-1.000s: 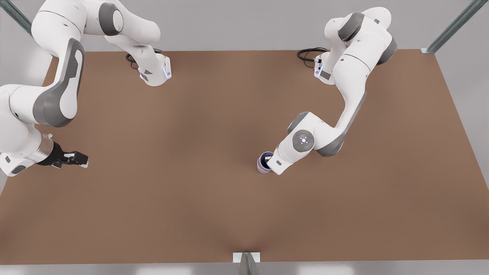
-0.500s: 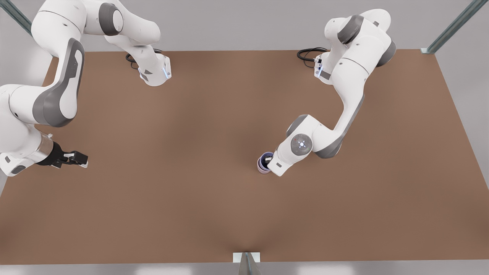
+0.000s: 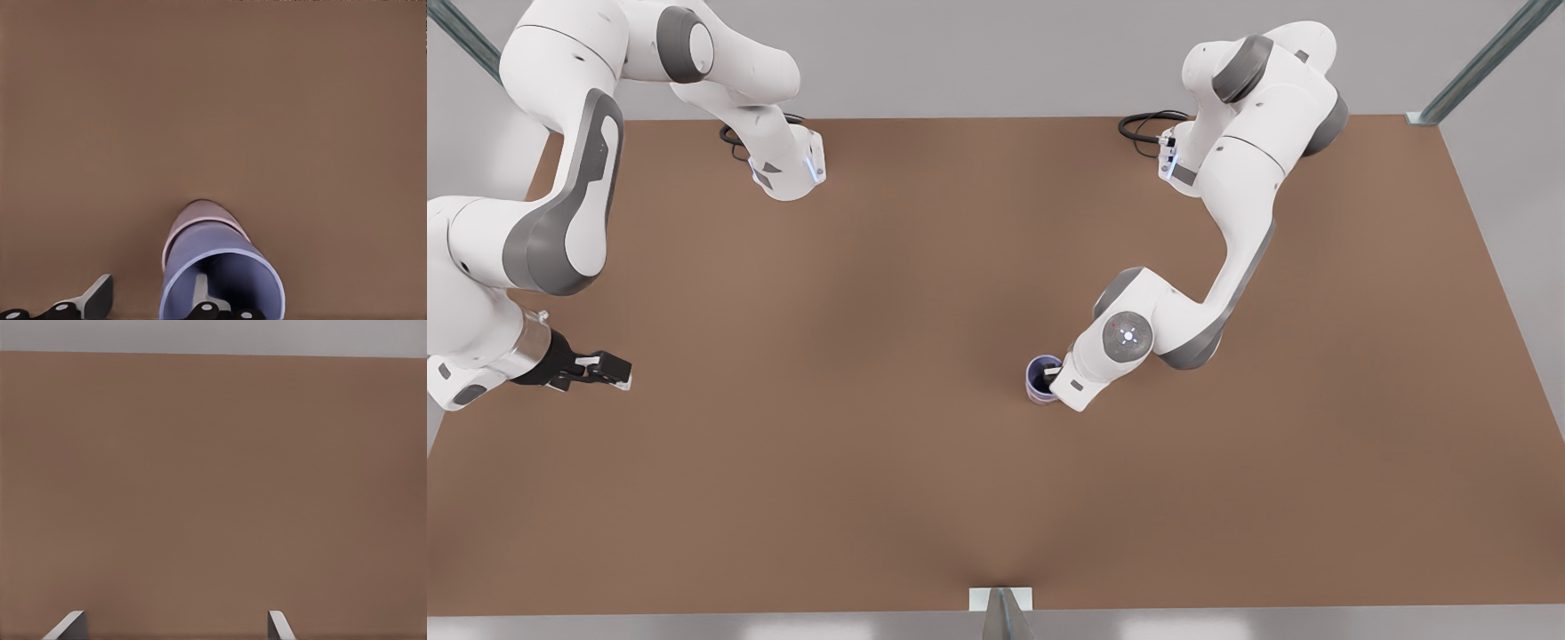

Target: Stack the cups, with the pink cup at the bottom and the purple cup at the top

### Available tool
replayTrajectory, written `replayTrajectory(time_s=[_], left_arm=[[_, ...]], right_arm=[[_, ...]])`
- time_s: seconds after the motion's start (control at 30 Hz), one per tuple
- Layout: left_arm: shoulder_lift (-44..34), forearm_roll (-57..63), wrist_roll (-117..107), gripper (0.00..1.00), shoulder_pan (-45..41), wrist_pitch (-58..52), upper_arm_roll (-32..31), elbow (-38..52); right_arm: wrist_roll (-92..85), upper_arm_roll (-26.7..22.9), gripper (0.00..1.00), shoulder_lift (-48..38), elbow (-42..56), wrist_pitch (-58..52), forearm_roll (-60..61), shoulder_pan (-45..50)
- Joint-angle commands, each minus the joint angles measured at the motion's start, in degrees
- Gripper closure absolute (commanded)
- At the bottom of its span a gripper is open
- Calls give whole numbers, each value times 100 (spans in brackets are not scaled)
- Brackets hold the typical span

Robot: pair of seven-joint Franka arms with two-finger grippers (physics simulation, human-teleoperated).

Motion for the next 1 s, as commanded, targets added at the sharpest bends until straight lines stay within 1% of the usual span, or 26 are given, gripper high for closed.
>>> replayTrajectory(time_s=[0.0,0.27,0.37,0.4,0.47,0.5,0.53,0.63,0.67,0.73,0.77,0.83,0.87,0.93,0.97], left_arm=[[-10,65,-126,0,0,-15,-3,8],[-19,65,-126,0,0,-24,-3,17],[-212,-32,-232,0,0,-85,-73,61],[-300,-58,-232,0,0,-190,-82,70],[-318,-76,-39,0,35,-972,-3,720],[-353,-58,426,0,97,-1350,67,886],[-414,-49,936,0,106,-1825,286,1106],[-1056,3,2413,0,97,-2528,1297,1124],[-1240,12,2624,0,115,-2757,1420,1133],[-1688,4,2915,0,123,-2836,1649,1054],[-2031,-84,3081,0,387,-2845,1649,923],[-2418,-67,4118,0,387,-2827,1745,659],[-2734,-84,4452,0,378,-2792,1895,334],[-2770,-514,4699,0,343,-2643,2203,263],[-2717,-647,4708,0,317,-2617,2229,263]], right_arm=[[-11,7,0,-6,1,-3,4,0],[-11,-2,0,-6,9,6,4,0],[-11,7,0,-6,9,6,4,9],[-11,7,0,-6,9,6,4,18],[-11,-2,0,-6,9,6,4,0],[-11,-2,0,-6,9,6,4,0],[-11,-2,0,-6,9,6,4,0],[-11,-2,0,-15,9,6,4,-9],[-11,-2,0,-15,9,6,4,-9],[-11,-2,0,-15,9,6,4,-9],[-11,-2,0,-24,9,6,4,-9],[-20,-2,0,-15,9,6,4,-9],[-20,-2,0,-24,9,6,4,-17],[-11,-2,0,-15,9,6,4,-9],[-11,-2,0,-15,9,6,4,-9]])
